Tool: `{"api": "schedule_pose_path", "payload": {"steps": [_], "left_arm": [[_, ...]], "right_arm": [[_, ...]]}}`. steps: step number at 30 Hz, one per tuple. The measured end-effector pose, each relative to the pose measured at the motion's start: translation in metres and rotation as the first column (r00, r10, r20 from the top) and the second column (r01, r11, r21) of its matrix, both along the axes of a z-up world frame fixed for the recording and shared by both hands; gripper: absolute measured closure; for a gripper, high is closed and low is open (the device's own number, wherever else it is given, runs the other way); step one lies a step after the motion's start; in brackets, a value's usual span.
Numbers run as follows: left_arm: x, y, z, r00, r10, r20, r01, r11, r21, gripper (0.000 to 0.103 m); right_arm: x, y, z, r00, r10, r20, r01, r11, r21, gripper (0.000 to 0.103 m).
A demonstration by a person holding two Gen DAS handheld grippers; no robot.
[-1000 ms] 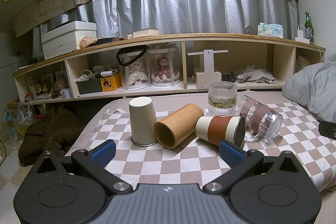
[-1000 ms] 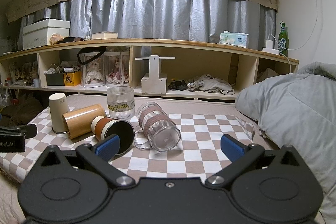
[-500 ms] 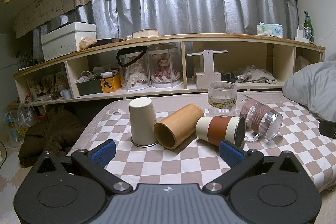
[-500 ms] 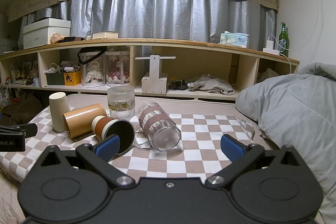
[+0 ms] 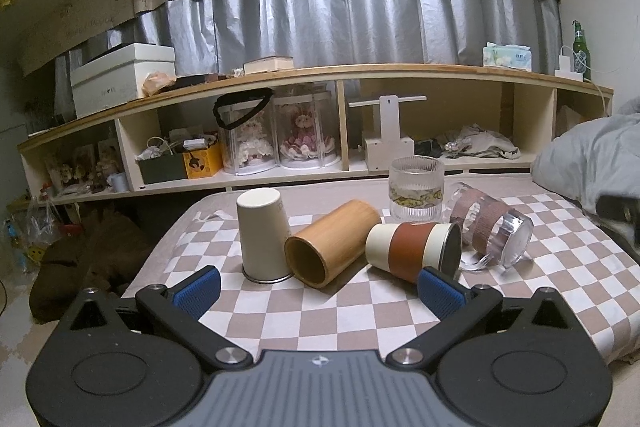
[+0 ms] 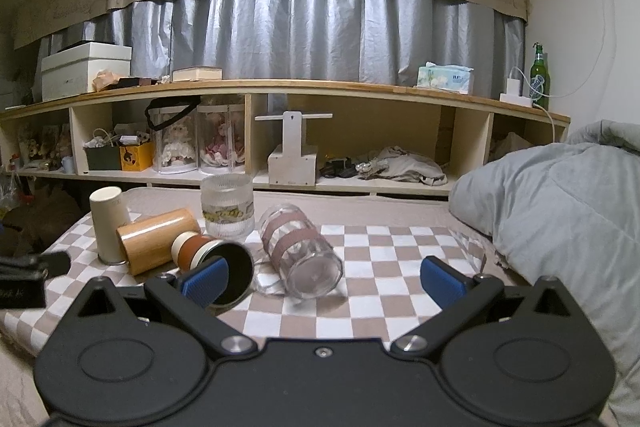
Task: Flip cup upright
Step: 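Move the right tool to the fallen glass mug and grasp its body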
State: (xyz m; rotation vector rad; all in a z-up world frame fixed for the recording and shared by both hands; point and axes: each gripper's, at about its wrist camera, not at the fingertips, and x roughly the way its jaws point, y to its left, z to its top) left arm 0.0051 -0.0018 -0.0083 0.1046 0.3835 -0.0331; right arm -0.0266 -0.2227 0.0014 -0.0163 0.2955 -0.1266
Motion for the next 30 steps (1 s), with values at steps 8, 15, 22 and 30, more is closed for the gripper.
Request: {"api": "schedule_pose_path", "payload": {"steps": [8,15,22,30], "left_arm": [[0.004,0.0,-0.003,1.0,-0.016,-0.02,0.016,1.0,-0.008,0.0],[0.011,0.003,-0.013,0.998,-0.039,-0.059,0.036,0.999,-0.035,0.0],[0.018,0.007,-0.02,0.995,-0.058,-0.085,0.053,0.996,-0.065,0.0],[0.022,0.01,-0.021,0.992,-0.072,-0.105,0.061,0.993,-0.097,0.0]], "right_arm": [[0.051,-0.015,0.017,0.998,0.034,-0.048,-0.035,0.999,-0.033,0.0],[0.126,-0.025,0.013,0.987,0.047,-0.155,-0.063,0.993,-0.102,0.0],[0.189,-0.014,-0.016,0.944,0.121,-0.308,-0.166,0.978,-0.126,0.004],[0.221,0.001,-0.05,0.908,0.106,-0.405,-0.2,0.96,-0.197,0.012]]}}
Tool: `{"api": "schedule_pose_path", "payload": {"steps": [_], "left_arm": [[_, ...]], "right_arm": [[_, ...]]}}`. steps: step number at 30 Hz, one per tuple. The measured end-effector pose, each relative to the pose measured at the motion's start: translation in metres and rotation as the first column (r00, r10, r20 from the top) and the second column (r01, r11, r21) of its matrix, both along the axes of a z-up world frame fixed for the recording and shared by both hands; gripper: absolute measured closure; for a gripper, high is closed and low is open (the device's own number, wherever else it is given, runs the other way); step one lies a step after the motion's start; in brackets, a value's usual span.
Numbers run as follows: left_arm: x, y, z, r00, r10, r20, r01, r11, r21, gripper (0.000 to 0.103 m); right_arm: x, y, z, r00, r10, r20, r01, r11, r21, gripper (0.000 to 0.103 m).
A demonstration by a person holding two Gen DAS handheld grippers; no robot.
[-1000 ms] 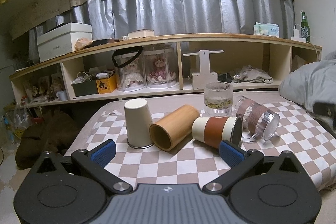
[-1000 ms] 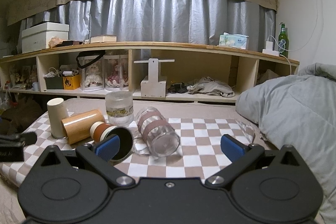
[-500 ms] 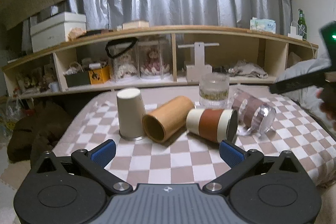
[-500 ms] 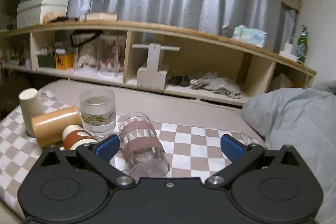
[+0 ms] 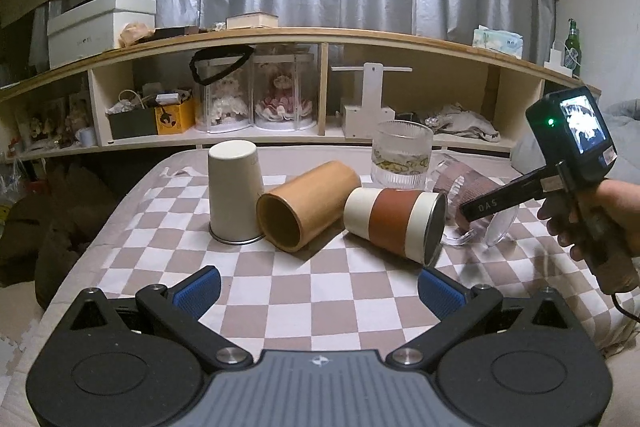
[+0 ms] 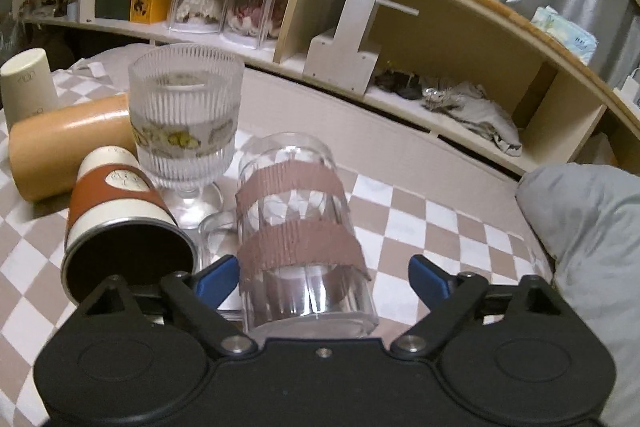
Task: Flip cup upright
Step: 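Move the right tool to the fallen glass mug and grasp its body, then lift the glass mug with the right tool and rotate it upright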
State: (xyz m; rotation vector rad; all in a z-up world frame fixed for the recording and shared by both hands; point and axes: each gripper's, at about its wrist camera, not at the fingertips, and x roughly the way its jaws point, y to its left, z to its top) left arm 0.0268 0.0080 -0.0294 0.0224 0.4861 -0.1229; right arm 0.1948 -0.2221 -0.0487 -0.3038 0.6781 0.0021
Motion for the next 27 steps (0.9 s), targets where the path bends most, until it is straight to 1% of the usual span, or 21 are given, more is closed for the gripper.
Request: {"api": "schedule_pose_path", "payload": {"steps": [1,2,3,4,7,11,15,20,24,27], "left_arm": [[0.0,-0.001,0.0,1.0,-0.003,0.0,0.003,1.0,0.001,0.0],[-0.001,-0.001,0.001,1.0,-0.007,0.002,0.007,1.0,0.003,0.0],[-0.001,-0.001,0.001,1.0,-0.01,0.005,0.01,1.0,0.005,0.0],[-0.003,-0.002,0.001,1.0,-0.013,0.01,0.013,1.0,0.008,0.0],[-0.005,-0.004,0.003,1.0,-0.016,0.025,0.015,1.0,0.023,0.0],[-0.008,-0.006,0.004,0.999,-0.017,0.037,0.016,0.999,0.032,0.0],[-0.01,-0.008,0.006,0.999,-0.025,0.033,0.024,0.999,0.035,0.0],[-0.013,-0.013,0.006,0.998,-0.045,0.036,0.043,0.998,0.052,0.0],[-0.014,-0.017,0.008,0.997,-0.062,0.044,0.06,0.997,0.051,0.0],[-0.011,-0.021,0.011,0.995,-0.091,0.033,0.09,0.995,0.036,0.0]], "right_arm": [[0.0,-0.001,0.0,1.0,0.0,-0.006,0.0,1.0,0.01,0.016],[0.0,-0.001,0.0,1.0,0.007,-0.011,-0.006,1.0,0.025,0.023],[-0.001,-0.002,0.001,1.0,0.018,-0.013,-0.017,0.999,0.042,0.028],[-0.002,-0.002,0.002,1.0,0.025,-0.016,-0.024,0.998,0.057,0.031],[-0.011,-0.003,0.004,1.0,0.02,-0.019,-0.019,0.998,0.054,0.032],[-0.034,-0.012,0.005,1.0,0.0,-0.029,0.002,0.998,0.069,0.032],[-0.063,-0.027,0.007,0.998,-0.039,-0.049,0.045,0.991,0.123,0.033],[-0.099,-0.049,0.011,0.992,-0.098,-0.084,0.113,0.971,0.209,0.033],[-0.116,-0.06,0.012,0.985,-0.129,-0.118,0.155,0.955,0.254,0.033],[-0.125,-0.064,0.011,0.983,-0.142,-0.119,0.171,0.942,0.29,0.033]]}}
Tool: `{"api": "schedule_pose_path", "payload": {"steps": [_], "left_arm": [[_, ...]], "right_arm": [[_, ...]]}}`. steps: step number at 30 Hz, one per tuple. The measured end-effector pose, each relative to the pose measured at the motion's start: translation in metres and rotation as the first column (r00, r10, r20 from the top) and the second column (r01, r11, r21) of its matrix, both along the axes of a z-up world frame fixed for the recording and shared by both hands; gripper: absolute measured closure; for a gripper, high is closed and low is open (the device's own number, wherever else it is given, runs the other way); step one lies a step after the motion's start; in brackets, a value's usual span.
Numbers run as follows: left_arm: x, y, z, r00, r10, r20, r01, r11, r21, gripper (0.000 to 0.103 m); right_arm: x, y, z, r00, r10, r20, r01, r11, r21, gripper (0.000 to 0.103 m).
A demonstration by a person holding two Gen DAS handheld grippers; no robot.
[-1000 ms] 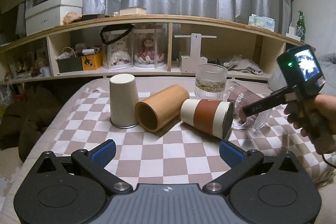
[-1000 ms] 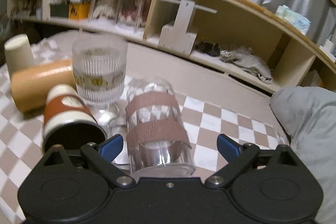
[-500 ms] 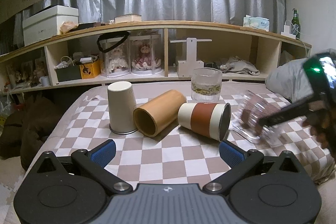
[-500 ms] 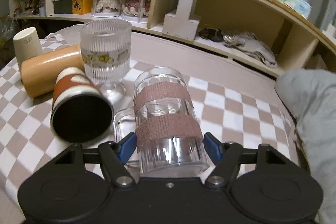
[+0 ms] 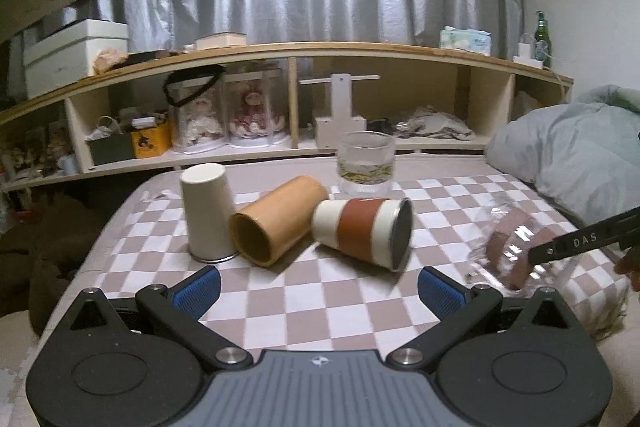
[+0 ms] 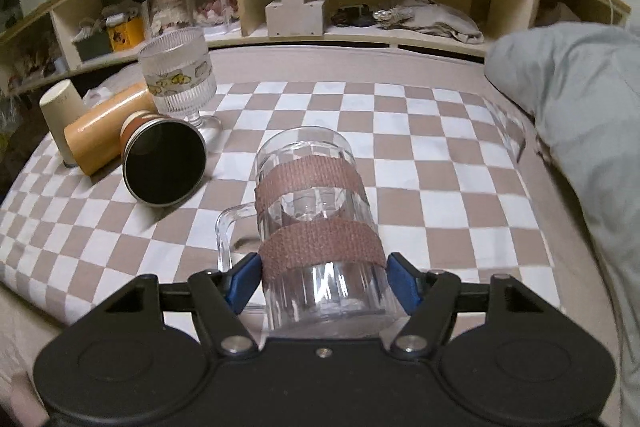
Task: Flip cup upright
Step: 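Lift the glass mug with the right tool and rotate it upright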
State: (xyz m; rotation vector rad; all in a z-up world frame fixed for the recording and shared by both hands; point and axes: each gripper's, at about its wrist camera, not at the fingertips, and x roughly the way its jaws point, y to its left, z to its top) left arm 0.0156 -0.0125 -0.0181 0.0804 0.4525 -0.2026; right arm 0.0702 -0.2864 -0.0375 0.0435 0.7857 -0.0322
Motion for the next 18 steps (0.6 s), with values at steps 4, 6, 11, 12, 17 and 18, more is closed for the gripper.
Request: {"api": "schedule_pose_path", "payload": {"steps": [4,6,11,12,17,18], "left_arm": [[0.004,-0.012,0.006,0.999,-0.044,0.001,0.044,0.999,-0.003,0.0],[0.007,-0.021,0.008,0.996,-0.082,-0.022,0.081,0.996,-0.031,0.0],[0.014,-0.05,0.006,0.974,-0.195,-0.114,0.175,0.97,-0.167,0.0],[0.016,-0.055,0.004,0.968,-0.213,-0.134,0.185,0.964,-0.192,0.001],[0.025,-0.089,-0.01,0.943,-0.267,-0.198,0.207,0.938,-0.278,0.002],[0.028,-0.094,-0.013,0.94,-0.271,-0.208,0.204,0.933,-0.297,0.004]], "right_arm": [[-0.01,-0.014,0.0,0.999,-0.02,0.046,0.014,0.991,0.132,0.025],[-0.014,-0.022,0.003,0.997,-0.035,0.064,0.022,0.982,0.189,0.025],[-0.005,-0.037,0.014,0.996,-0.062,0.072,0.043,0.97,0.239,0.025],[0.0,-0.039,0.016,0.996,-0.06,0.066,0.043,0.969,0.242,0.025],[0.04,-0.043,0.025,1.0,0.002,-0.021,0.003,0.975,0.221,0.025],[0.049,-0.043,0.026,0.999,0.021,-0.047,-0.011,0.977,0.212,0.025]]}}
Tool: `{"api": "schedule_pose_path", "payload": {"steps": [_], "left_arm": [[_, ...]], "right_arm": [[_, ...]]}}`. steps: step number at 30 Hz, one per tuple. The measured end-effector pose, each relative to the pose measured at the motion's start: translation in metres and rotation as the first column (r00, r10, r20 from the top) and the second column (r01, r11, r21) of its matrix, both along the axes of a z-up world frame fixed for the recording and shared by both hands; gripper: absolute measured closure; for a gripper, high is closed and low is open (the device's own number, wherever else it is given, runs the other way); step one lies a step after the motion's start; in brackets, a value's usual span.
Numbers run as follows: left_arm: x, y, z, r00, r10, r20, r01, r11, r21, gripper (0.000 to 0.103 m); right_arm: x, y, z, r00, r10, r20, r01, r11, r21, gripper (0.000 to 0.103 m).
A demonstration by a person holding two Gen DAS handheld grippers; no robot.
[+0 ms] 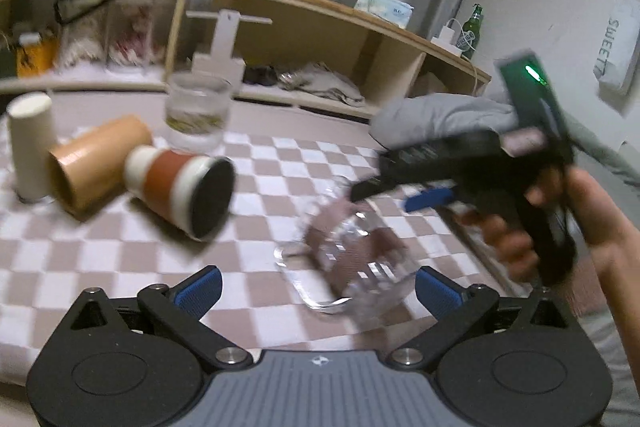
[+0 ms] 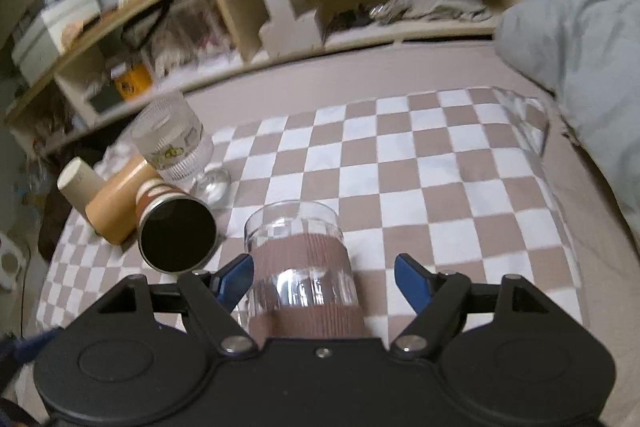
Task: Flip cup upright
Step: 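Lift the glass mug with the right tool and rotate it upright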
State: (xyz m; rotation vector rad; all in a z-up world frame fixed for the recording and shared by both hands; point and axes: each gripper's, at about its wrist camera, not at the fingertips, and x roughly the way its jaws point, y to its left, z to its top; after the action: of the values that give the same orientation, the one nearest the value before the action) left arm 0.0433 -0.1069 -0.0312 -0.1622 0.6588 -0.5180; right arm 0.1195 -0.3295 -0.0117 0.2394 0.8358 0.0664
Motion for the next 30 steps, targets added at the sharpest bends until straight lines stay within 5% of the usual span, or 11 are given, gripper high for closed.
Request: {"api": "schedule_pose_path", "payload": {"steps": [13,15,30], "left_arm": [[0.019,-0.027,-0.022,0.995,-0.045,-0.084,0.034,0.99,-0.137,0.02],[0.019,-0.03,-0.023,0.996,-0.067,-0.066,0.057,0.989,-0.135,0.027],[0.008,-0.068,-0.042,0.986,-0.164,0.044,0.167,0.982,-0.092,0.043]], "right_arm": [[0.087,0.039,-0.013,0.949,0.166,-0.267,-0.201,0.974,-0.108,0.021],[0.087,0.04,-0.013,0.951,0.176,-0.255,-0.206,0.974,-0.098,0.029],[-0.019,0.006,0.037,0.988,0.147,0.042,-0.139,0.979,-0.149,0.03]]}}
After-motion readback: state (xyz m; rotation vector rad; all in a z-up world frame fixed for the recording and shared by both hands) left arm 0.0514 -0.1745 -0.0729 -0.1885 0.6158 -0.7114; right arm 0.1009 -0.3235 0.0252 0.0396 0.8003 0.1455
